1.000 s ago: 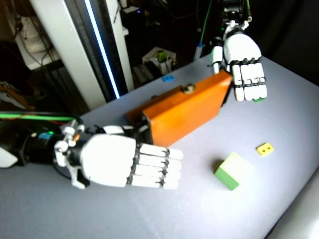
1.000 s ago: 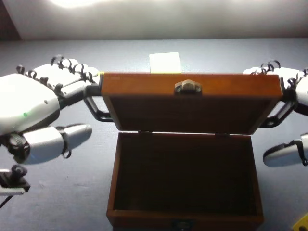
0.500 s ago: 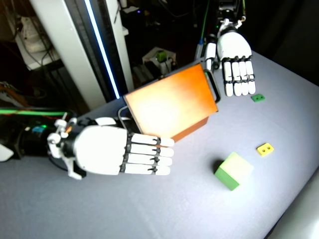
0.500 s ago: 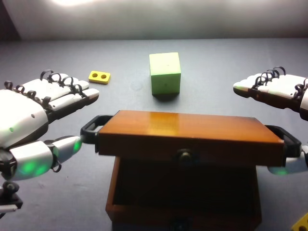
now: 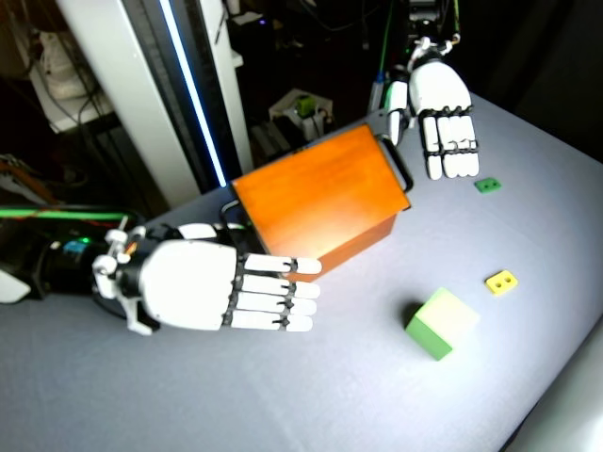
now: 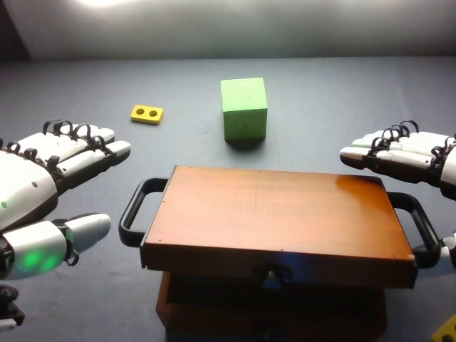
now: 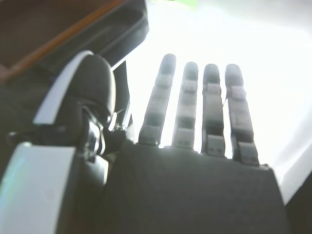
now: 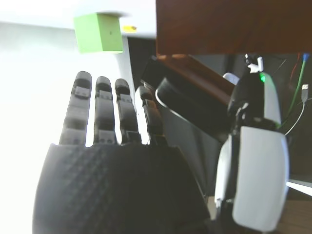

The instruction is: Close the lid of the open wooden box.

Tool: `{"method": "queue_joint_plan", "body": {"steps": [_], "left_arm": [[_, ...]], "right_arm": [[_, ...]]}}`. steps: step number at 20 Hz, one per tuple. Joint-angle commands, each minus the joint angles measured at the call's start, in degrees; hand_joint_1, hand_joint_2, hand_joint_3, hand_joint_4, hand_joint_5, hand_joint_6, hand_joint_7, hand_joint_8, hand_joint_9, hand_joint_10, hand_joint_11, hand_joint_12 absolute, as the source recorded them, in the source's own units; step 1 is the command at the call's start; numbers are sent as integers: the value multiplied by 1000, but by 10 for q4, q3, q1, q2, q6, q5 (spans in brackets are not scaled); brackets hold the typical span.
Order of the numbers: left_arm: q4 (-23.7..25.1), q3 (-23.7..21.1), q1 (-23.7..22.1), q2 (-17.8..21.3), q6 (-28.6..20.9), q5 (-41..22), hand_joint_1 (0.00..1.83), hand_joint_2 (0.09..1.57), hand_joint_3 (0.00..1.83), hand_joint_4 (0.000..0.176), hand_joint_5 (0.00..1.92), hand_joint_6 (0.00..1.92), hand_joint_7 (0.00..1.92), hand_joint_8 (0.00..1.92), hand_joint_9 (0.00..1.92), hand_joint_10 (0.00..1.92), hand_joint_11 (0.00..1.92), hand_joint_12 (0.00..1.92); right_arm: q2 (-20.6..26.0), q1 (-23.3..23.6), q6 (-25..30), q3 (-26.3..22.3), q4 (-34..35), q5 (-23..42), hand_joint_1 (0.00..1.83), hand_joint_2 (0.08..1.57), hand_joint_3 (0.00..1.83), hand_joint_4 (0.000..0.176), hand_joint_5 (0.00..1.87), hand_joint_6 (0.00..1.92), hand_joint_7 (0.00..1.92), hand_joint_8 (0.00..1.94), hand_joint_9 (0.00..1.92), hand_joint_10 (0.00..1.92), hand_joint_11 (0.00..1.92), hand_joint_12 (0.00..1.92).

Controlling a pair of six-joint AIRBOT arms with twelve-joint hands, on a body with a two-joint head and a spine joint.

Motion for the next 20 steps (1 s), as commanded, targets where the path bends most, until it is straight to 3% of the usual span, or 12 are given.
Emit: {"method": "queue_joint_plan", "body": {"steps": [1,2,7,8,9,11,12,16,18,20], "left_arm": [[-2,-2,-1,-3,-3,-70,0,1560,12,0,84,7,29,9,8,2,66,21],[-2,-2,0,-4,-4,-70,0,1559,10,0,81,4,28,7,6,2,63,20],[-6,-1,5,-7,-5,-70,0,1563,8,0,88,5,47,12,27,9,72,25],[-7,-1,6,-7,-5,-70,0,1568,9,0,93,5,50,9,26,6,73,26],[-7,-1,6,-8,-5,-70,0,1568,9,0,93,5,50,9,26,6,73,26],[-8,-1,7,-8,-5,-70,0,1571,11,0,95,5,54,8,25,5,73,28],[-8,-1,8,-8,-5,-70,0,1571,12,0,95,4,60,10,29,6,77,30],[-8,0,9,-9,-7,-71,0,1568,28,0,90,0,55,3,23,1,77,32],[-8,0,9,-9,-7,-70,0,1569,24,0,90,0,65,6,30,4,69,30],[-8,1,9,-9,-8,-70,0,1569,22,0,90,0,59,2,28,2,79,36]], "right_arm": [[-3,4,8,-2,23,72,603,958,0,68,1,0,5,2,0,0,59,26],[-5,3,8,-2,23,72,598,960,0,72,0,0,0,0,0,0,62,28],[-15,-8,9,-2,23,70,587,963,1,64,0,0,0,0,0,0,30,15],[-18,-8,9,-3,24,70,555,963,1,89,0,0,0,0,0,0,59,29],[-21,-8,9,-3,25,70,555,963,1,89,0,0,0,0,0,0,59,29],[-27,-11,9,-3,27,69,614,950,0,120,0,0,0,0,0,0,33,20],[-28,-12,9,-2,27,68,574,946,0,127,0,0,0,0,0,0,48,28],[-23,-13,14,0,16,55,666,945,0,123,0,0,0,0,0,0,51,32],[-11,-13,20,0,0,44,719,948,0,66,0,0,0,0,0,0,1,2],[-5,-13,23,0,-9,37,737,938,0,63,0,0,0,0,0,0,0,0]]}}
